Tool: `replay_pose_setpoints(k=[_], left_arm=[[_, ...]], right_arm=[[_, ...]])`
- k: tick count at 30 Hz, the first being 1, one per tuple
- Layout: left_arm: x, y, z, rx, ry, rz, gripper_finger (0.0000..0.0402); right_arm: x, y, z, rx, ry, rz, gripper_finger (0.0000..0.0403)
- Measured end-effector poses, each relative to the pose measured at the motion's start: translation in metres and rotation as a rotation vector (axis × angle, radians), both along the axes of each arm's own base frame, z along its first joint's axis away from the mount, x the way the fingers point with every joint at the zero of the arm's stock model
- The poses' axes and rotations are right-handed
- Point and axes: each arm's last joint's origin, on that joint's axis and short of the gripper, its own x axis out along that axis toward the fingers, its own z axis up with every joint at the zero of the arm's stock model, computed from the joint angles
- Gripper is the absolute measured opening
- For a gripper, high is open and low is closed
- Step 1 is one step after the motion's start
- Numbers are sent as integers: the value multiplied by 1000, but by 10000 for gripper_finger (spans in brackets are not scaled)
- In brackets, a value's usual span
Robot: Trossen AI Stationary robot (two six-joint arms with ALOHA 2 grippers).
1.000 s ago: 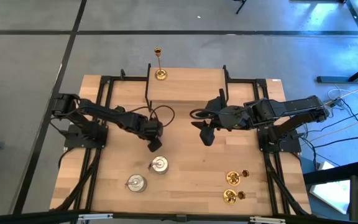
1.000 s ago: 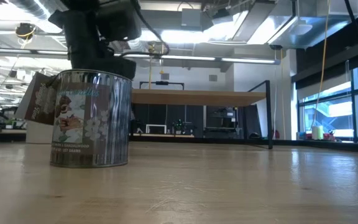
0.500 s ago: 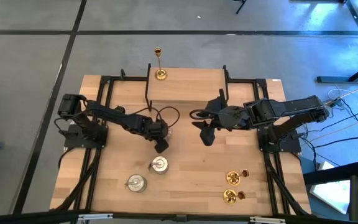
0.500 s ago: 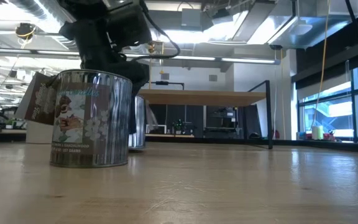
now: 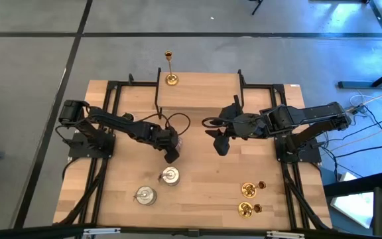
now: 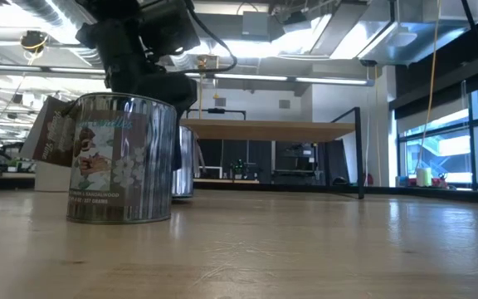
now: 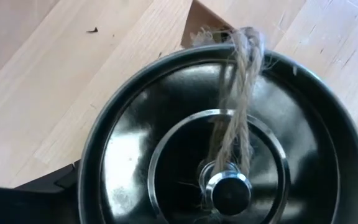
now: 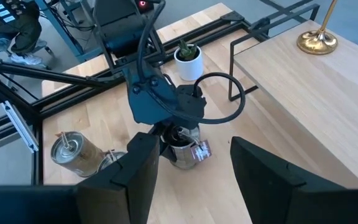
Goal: Pick & Place candle stick holders
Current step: Put the top silver scented candle on the shelf
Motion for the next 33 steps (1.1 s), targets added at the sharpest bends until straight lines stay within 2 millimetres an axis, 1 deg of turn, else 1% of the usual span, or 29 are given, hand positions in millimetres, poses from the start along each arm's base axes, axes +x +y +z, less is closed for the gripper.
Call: replay_pose_setpoints(k=[15,27,33], left_arm=[[0,-3,4,-42,-7,-4,382],[14,-3,35,7,-25,-69,382],[13,1,35,13,-5,-66,382]], right_arm=[[-1,0,-1,-3,9,0,204],[-1,0,-1,-7,19,2,204],[-1,0,-1,-7,19,2,204]])
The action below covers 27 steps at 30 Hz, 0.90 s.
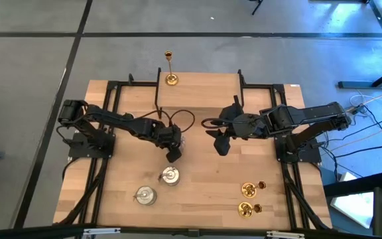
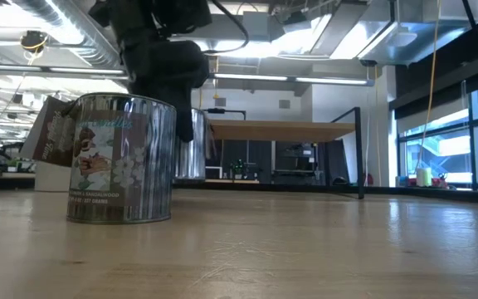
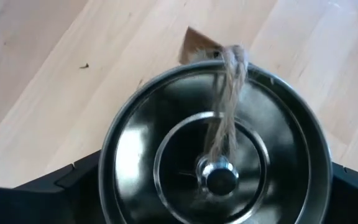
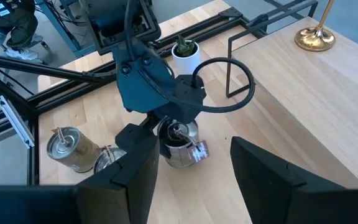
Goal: Pick & Place candle stick holders
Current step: Put the top silver scented candle on the shelf
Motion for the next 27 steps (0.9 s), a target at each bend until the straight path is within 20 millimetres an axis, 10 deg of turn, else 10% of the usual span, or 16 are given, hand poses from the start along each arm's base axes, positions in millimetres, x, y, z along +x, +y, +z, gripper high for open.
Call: replay_pose_setpoints(k=[27], left_arm=[[-2,8,-4,78,46,-9,384]], right_arm=[[-1,4,0,13,-9,-2,204]])
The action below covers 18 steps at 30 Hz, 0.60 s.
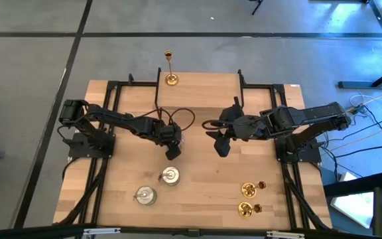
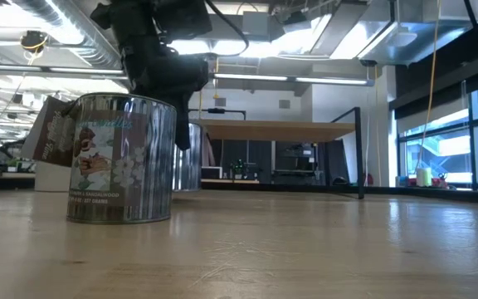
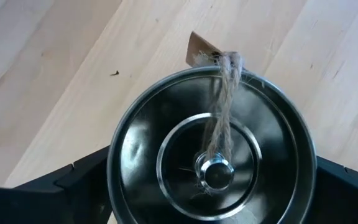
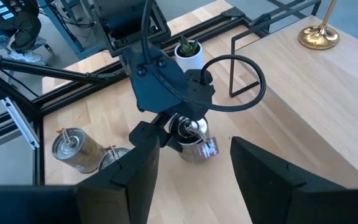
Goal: Pick & Place candle stick holders
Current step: Put the top silver scented candle on the shelf
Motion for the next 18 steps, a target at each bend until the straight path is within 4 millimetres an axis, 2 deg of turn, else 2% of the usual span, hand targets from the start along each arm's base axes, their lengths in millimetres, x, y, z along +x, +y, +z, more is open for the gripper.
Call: replay_pose_setpoints(k=[18], left_arm=[[0,0,-12,-10,48,33,392]], right_arm=[[-1,2,0,-1,2,-3,204]])
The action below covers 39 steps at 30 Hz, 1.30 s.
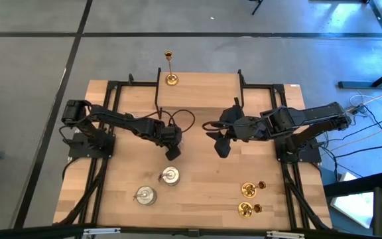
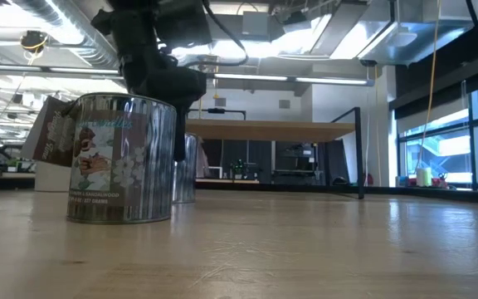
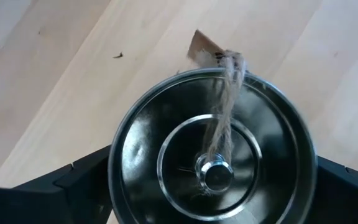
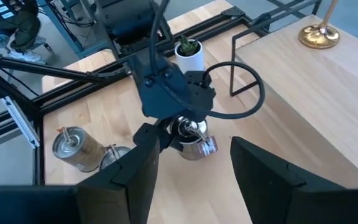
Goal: Pick & Place candle stick holders
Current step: Put the top silver scented candle on the shelf
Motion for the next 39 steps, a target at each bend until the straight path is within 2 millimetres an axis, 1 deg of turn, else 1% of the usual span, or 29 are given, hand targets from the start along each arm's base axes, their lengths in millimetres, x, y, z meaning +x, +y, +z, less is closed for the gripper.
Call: replay_pose_setpoints(k=[8,14,17,23,32,35,39], left_arm=[[0,0,0,-6,3,3,400],[4,2,1,-4,-41,9,400],[8,4,4,-20,-86,12,400],[9,8,13,13,-65,11,400],[25,17,46,77,-149,-28,400],[28,19,65,96,-145,-57,400],[26,12,100,95,-175,-135,400]], right_arm=[[0,0,0,-4,1,-4,204],[0,0,0,-7,0,-8,204],[0,0,0,-7,0,-8,204],[0,0,0,-10,5,-10,204],[-1,-1,-1,-13,14,-10,204],[-1,-1,-1,-13,15,-10,204],[-1,-1,-1,-13,15,-10,204]])
